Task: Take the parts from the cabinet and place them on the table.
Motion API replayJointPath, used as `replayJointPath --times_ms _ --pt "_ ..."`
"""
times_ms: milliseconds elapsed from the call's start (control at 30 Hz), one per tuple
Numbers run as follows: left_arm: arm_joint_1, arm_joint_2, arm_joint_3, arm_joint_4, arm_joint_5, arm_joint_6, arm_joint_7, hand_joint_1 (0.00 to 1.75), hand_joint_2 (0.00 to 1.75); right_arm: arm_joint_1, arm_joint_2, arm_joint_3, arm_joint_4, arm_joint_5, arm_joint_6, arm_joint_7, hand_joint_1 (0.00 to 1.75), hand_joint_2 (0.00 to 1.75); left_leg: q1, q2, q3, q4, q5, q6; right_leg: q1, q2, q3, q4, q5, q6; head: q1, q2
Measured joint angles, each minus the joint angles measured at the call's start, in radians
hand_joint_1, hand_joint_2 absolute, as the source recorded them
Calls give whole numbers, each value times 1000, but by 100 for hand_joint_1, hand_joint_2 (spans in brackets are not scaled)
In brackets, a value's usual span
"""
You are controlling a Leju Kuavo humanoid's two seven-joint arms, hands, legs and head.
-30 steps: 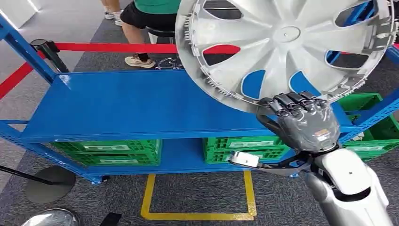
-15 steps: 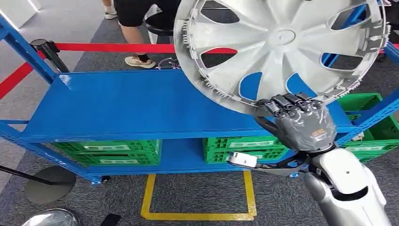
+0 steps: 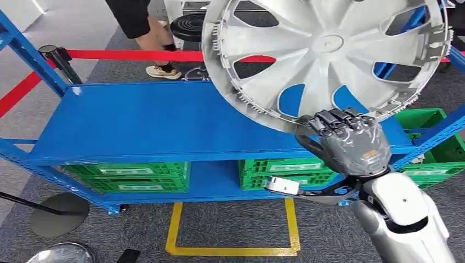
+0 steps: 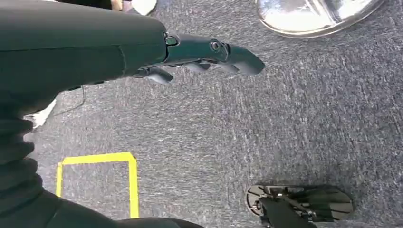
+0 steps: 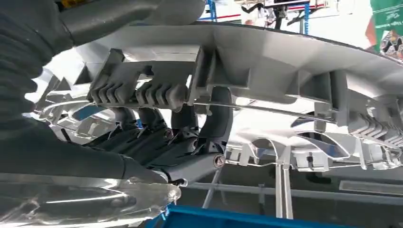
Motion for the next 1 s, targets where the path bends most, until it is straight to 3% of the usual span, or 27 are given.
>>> replayJointPath --times_ms 33,67,133,167,200,233,300,333,367,433,500,567,633,667,700,733,800,833,867,900,967,1000 --pt "-1 -1 0 0 1 0 0 0 175 -1 0 0 1 -2 0 -1 175 175 0 1 0 -2 3 2 1 -1 -10 20 -23 3 2 0" --pt "-1 -1 0 0 1 0 0 0 175 -3 0 0 3 -3 0 -2 175 175 2 2 -2 -2 4 2 0 -1 -33 82 -62 5 5 0" --pt "0 -2 0 0 1 0 0 0 175 -2 0 0 7 -8 2 -6 175 175 3 3 -3 -1 4 2 -2 -2 -99 251 -133 11 5 0" --pt "0 -2 0 0 1 0 0 0 175 -2 0 0 10 -9 4 -6 175 175 4 3 -3 -1 4 2 -3 -3 -119 299 -141 15 5 0" --pt "0 -2 1 0 1 0 1 0 175 -2 0 0 13 -12 7 -7 175 175 6 3 -3 -1 4 1 -4 -3 -114 294 -125 18 4 0" --pt "0 -3 1 0 1 0 2 0 175 -2 0 0 15 -16 11 -7 175 175 10 3 -2 0 3 -1 -5 -3 -89 251 -91 20 5 0" --pt "-1 -5 1 0 1 0 6 0 175 -6 0 0 21 -26 20 -7 175 175 21 1 -3 11 -4 -16 -12 -7 6 69 -6 33 5 0" --pt "-1 0 1 0 2 1 9 0 175 -9 0 0 27 -28 25 -6 175 175 18 -2 -9 15 -7 -26 -8 -6 25 37 -41 45 8 0" --pt "-2 -2 1 1 2 2 9 0 175 -11 0 0 29 -29 27 -6 175 175 13 -3 -18 23 -8 -33 -6 4 36 32 -31 30 18 0" --pt "-1 -3 1 1 2 4 11 0 175 -10 0 -2 34 -30 29 -5 175 175 9 -5 -26 29 -1 -43 -9 3 22 37 -39 9 7 0" --pt "-1 -1 1 1 3 5 12 0 175 -11 1 -3 39 -32 30 -4 175 175 12 -3 -36 32 -8 -52 -10 2 9 37 -35 -12 8 0" --pt "-4 -3 1 1 3 5 12 0 175 -12 1 -4 41 -33 30 -2 175 175 11 2 -72 109 -75 -58 -8 0 -1 36 -25 -32 4 0" --pt "-4 -3 1 1 3 5 12 0 175 -12 1 -5 42 -32 31 1 175 175 11 2 -135 263 -154 -59 -2 -4 -14 36 -17 -44 3 0" --pt "-4 -3 1 1 3 5 12 0 175 -12 1 -5 45 -32 32 0 175 175 10 2 -159 326 -175 -56 3 -5 -20 36 -12 -48 3 0" --pt "-4 -3 1 1 4 5 12 0 175 -12 1 -5 46 -32 32 0 175 175 9 2 -159 337 -168 -51 7 -5 -26 36 -7 -50 3 0" --pt "-4 -3 1 1 4 5 12 0 175 -12 1 -5 46 -30 33 0 175 175 7 2 -140 309 -140 -43 11 -5 -33 36 0 -51 3 0" --pt "-6 -3 1 1 4 5 12 0 175 -14 1 -5 46 -29 33 0 175 175 -2 2 -55 166 -67 -24 18 -3 -44 35 13 -52 3 0" --pt "-8 -3 1 1 4 5 12 0 175 -16 1 -5 46 -28 33 0 175 175 -9 2 -3 83 -49 -10 18 -2 -48 35 20 -51 3 0" --pt "-11 -3 1 1 4 5 12 0 175 -17 1 -5 46 -28 33 2 175 175 -13 4 18 37 -59 -7 24 -3 -55 36 27 -46 4 0" --pt "-12 -5 1 1 4 5 12 0 175 -17 1 -5 46 -28 33 2 175 175 -14 4 8 39 -46 -18 20 -4 -57 31 37 -41 6 0" --pt "-11 -5 1 1 6 5 12 0 175 -16 1 -5 46 -26 34 2 175 175 -22 4 -3 32 -35 -11 12 -5 -59 16 59 -27 5 0" --pt "-8 -5 1 1 7 5 12 0 175 -16 1 -5 46 -25 34 1 175 175 -17 5 -6 18 -17 -5 15 -5 -63 12 68 -18 2 0"
